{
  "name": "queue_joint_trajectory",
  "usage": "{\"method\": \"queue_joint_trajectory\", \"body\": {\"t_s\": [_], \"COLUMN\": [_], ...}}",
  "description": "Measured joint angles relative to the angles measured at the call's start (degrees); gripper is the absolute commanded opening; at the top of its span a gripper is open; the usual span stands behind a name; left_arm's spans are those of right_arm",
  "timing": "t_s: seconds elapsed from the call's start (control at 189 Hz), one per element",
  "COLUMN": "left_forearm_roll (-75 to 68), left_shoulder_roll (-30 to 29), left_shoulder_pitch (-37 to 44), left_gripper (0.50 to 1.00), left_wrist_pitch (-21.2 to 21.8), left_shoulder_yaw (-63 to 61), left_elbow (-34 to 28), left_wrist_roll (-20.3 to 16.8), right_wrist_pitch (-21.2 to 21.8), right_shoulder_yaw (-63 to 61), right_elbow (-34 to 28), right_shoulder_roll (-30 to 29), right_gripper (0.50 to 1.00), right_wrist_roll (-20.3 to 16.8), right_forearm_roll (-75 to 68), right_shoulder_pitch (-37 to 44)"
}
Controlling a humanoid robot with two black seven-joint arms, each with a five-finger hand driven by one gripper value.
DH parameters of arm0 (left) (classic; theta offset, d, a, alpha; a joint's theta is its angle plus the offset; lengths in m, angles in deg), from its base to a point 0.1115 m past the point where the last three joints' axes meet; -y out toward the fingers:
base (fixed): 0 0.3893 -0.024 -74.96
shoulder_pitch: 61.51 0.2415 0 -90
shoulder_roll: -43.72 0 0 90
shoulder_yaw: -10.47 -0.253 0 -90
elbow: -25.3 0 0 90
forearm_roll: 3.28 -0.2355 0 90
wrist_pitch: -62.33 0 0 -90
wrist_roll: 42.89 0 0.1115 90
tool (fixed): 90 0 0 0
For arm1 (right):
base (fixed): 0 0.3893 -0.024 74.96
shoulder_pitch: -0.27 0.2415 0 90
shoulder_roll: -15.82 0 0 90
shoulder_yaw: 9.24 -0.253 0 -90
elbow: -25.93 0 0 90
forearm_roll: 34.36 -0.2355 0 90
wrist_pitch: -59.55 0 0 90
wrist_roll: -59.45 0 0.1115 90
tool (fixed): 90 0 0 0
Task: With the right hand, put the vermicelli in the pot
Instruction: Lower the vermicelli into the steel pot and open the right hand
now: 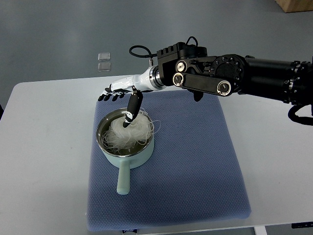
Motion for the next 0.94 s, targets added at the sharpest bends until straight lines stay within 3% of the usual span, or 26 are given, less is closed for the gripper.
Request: {"method": "queue_joint_trajectory", "body": {"t_s": [0.217,0.402,0.513,0.682,0.941], "left_forearm_roll": [0.02,0.02,0.00,-0.09,-0.10], "left_shoulder_roll": [0.00,0.00,0.00,0.00,0.00], "left_shoulder_pitch": [0.00,-0.01,0.00,0.00,-0.01], "left_gripper": [1.000,1.000,1.000,1.000,1.000], "left_wrist_pitch": [0.00,0.00,0.00,0.00,-0.02], "left_shoulder_yaw": [0.00,-0.14,-0.21,-0.28,-0.35], "left_elbow": [-0.04,0.47,0.63,0.66,0.55], "left_wrist_roll": [0.00,0.00,0.00,0.00,0.00], "right_wrist_pitch": [-3.50,-6.72,-7.17,-8.23,-8.19], "right_shoulder_yaw": [-19.54,-49.59,-63.40,-68.19,-68.38], "right_elbow": [2.25,2.50,2.52,3.16,7.17], "right_shoulder_roll": [2.62,6.93,6.35,2.81,1.95], "right_gripper": [0.909,0.913,0.924,0.924,0.924], "right_wrist_roll": [1.62,10.03,12.55,13.44,15.01], "right_forearm_roll": [-1.54,-8.80,-15.32,-20.91,-24.12], "right_shoulder_pitch": [-7.86,-26.86,-36.37,-44.07,-46.49]}}
